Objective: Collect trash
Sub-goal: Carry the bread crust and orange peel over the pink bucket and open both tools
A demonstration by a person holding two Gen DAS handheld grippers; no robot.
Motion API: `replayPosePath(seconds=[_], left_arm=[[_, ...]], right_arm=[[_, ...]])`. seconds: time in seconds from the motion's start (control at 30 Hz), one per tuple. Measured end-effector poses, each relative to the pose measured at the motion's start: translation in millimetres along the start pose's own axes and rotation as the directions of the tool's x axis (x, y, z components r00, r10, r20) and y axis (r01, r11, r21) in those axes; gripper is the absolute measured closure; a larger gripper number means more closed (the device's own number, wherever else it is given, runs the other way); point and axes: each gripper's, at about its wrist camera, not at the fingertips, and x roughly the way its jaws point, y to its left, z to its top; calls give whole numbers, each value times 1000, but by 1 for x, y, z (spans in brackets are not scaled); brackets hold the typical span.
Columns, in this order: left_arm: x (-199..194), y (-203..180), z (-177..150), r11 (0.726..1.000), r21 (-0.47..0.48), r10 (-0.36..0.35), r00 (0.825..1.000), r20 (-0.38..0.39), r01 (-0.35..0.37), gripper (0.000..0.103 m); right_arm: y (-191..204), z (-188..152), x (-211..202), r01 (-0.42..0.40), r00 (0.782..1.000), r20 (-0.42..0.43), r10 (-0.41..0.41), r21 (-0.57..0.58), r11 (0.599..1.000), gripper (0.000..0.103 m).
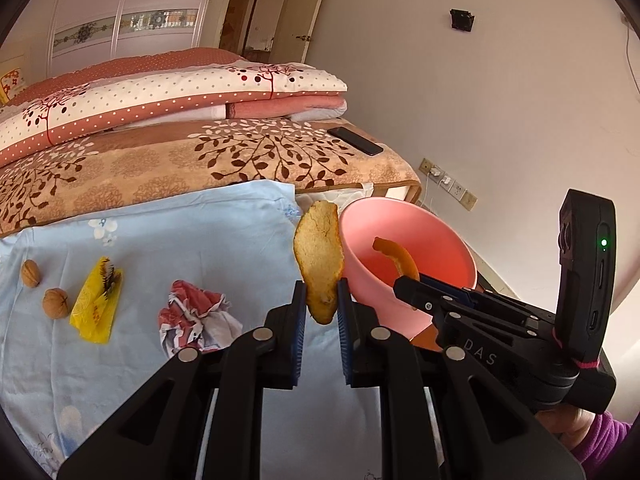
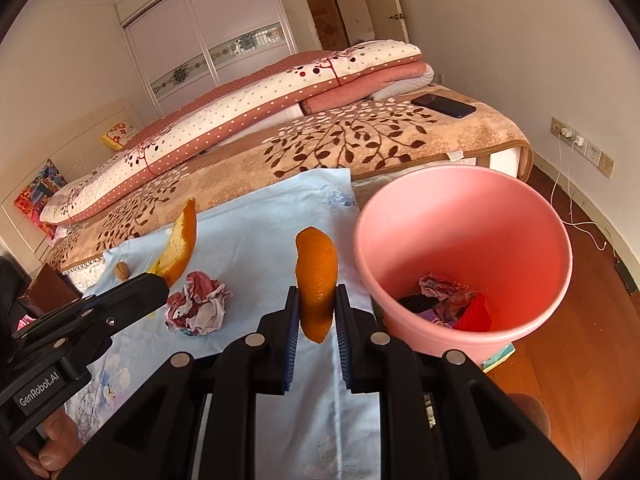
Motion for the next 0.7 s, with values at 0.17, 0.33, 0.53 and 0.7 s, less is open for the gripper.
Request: replayPosePath(seconds=[0.17, 0.33, 0.53, 0.7], left_arm=[[15, -17, 7, 999, 22, -35, 999, -7, 35, 88], [34, -34, 12, 997, 44, -60, 998, -21, 61, 88], [54, -52, 18, 995, 63, -80, 996, -34, 82, 88], [73, -67, 19, 992, 86, -91, 994, -57, 96, 88]], right_arm=[[-27, 11, -4, 42, 999, 25, -43, 45, 998, 86], [-52, 19, -3, 82, 996, 38, -85, 76, 994, 86], [-77, 24, 1, 113, 993, 33, -117, 110, 987, 86], [-93, 26, 8, 128, 991, 25, -133, 132, 983, 86]])
